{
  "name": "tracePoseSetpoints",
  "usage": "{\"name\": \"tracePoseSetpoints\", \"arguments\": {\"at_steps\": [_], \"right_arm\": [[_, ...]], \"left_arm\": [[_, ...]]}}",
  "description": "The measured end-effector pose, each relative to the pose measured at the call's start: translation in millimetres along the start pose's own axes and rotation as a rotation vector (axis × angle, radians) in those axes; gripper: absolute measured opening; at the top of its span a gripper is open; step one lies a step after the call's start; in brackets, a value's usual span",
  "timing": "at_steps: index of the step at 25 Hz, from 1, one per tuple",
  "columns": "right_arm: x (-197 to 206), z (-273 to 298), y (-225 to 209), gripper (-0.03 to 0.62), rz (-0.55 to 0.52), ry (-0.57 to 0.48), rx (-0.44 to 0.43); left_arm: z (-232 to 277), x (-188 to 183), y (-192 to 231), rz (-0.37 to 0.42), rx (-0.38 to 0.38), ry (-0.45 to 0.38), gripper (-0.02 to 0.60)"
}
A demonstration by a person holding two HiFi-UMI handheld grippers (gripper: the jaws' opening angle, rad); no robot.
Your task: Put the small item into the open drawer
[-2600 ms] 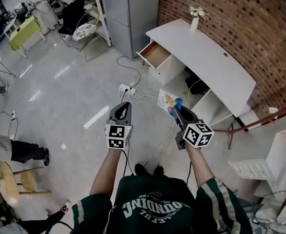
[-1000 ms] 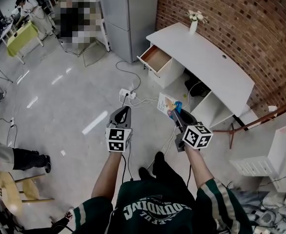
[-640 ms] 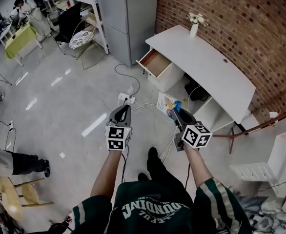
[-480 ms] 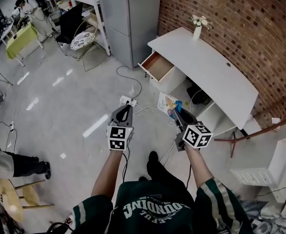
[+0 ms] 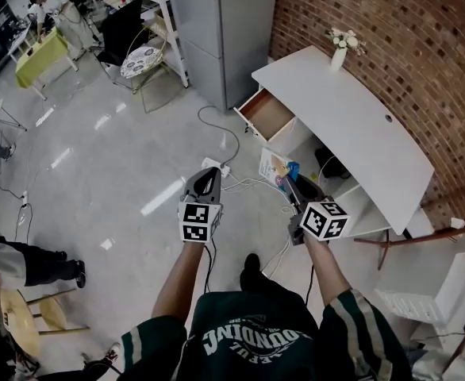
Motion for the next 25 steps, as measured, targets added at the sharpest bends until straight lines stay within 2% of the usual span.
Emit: {"name": "tracePoseSetpoints", "arguments": {"at_steps": [12, 25], "right_arm": [[-8.4, 48.0, -35.1, 0.11, 0.012, 0.043, -0.055], [-32.1, 82.4, -53.1, 0.11, 0.002, 0.039, -0.096]], "left_arm": [[56.1, 0.4, 13.9, -0.016, -0.05, 0.03, 0.018], [85.9, -18.5, 32.7, -0.007, -0.096, 0.017, 0.018]]}}
Point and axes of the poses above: the fingertips, and each gripper's own axes: z forward along the fingers, y to its left, x out of its underside, the point moved 2 cm from there along -z, backward along the fingers, and after that the axes turned 4 degrees about -z, right-handed, at the moved point
